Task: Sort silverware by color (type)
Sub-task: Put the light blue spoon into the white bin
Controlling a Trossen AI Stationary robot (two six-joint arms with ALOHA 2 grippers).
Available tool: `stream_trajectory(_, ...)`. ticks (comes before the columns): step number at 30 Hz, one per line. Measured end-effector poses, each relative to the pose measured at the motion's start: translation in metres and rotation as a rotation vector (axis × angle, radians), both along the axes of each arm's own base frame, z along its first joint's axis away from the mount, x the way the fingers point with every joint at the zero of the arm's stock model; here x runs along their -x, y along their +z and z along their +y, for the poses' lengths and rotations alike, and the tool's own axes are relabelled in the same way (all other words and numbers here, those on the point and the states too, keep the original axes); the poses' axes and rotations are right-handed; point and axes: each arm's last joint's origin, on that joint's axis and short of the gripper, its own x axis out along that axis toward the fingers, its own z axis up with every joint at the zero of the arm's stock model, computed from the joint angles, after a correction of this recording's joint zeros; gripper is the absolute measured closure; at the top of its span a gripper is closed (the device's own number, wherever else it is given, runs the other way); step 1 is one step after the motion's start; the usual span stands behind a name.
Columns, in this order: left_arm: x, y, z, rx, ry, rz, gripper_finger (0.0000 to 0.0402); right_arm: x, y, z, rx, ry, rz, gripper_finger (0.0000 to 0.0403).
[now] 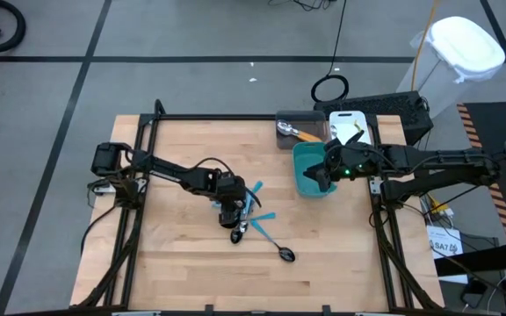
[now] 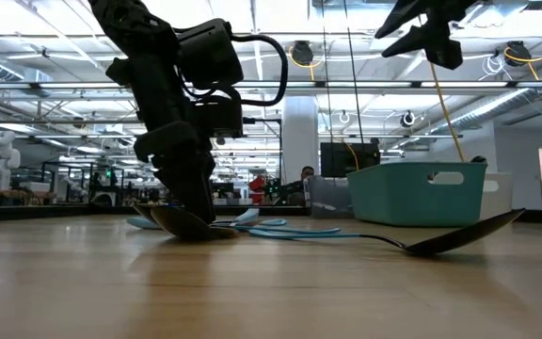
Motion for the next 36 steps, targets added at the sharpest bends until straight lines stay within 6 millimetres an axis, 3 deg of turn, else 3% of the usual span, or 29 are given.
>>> stream_trajectory(17, 0.002, -0.003, 0.000, -0.013, 0.000, 0.025, 0.0382, 0.004, 0.003, 0.007, -0.052, 0.247, -0.015, 0.0273)
stream_trajectory(24, 0.002, 0.001, 0.000, -0.012, -0.002, 0.066, 0.0387, 0.011, 0.009, 0.009, -0.042, 0.342, -0.055, 0.0273)
stream_trajectory(36, -0.007, 0.035, -0.001, 0.006, 0.040, 0.187, 0.0390, 0.035, 0.024, 0.008, 0.008, 0.323, -0.157, 0.0273)
